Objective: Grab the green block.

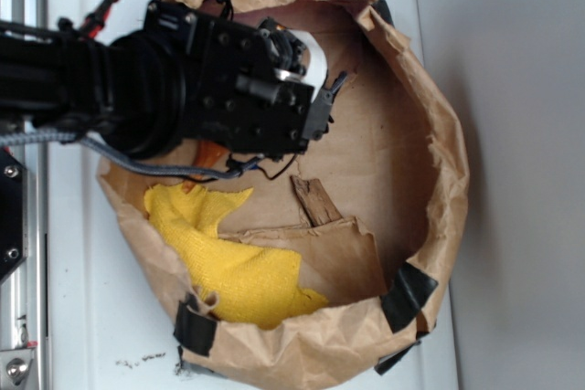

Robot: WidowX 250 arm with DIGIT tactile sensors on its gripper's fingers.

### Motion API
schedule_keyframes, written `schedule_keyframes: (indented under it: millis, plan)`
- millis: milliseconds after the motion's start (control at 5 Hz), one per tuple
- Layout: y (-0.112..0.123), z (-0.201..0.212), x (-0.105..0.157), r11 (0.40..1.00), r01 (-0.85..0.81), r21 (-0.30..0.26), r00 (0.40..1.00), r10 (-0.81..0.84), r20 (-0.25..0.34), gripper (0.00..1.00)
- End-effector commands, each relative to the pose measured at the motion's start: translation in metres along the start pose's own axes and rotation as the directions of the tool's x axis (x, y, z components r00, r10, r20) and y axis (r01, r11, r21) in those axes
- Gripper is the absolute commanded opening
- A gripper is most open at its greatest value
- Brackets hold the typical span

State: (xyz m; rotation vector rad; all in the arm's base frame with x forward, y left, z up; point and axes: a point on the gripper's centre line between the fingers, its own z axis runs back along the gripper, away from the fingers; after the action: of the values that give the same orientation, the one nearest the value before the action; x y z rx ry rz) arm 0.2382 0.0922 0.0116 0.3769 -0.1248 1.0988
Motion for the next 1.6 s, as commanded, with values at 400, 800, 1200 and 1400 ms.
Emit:
schedule_keyframes:
  millis: [400, 800, 1200, 1400]
  plan:
    - [0.043, 0.055, -0.007, 0.99, 0.101, -0.103, 0.979, -0.117, -0.165, 1.0]
    - [0.043, 0.032, -0.001, 0.997, 0.071, -0.018, 0.991, -0.073, -0.111, 1.0]
    - [0.028, 0.015, 0.003, 0.999, 0.031, 0.044, 0.997, -0.027, -0.07, 1.0]
    - [0.021, 0.014, 0.004, 0.999, 0.027, 0.036, 0.998, -0.025, -0.056, 1.0]
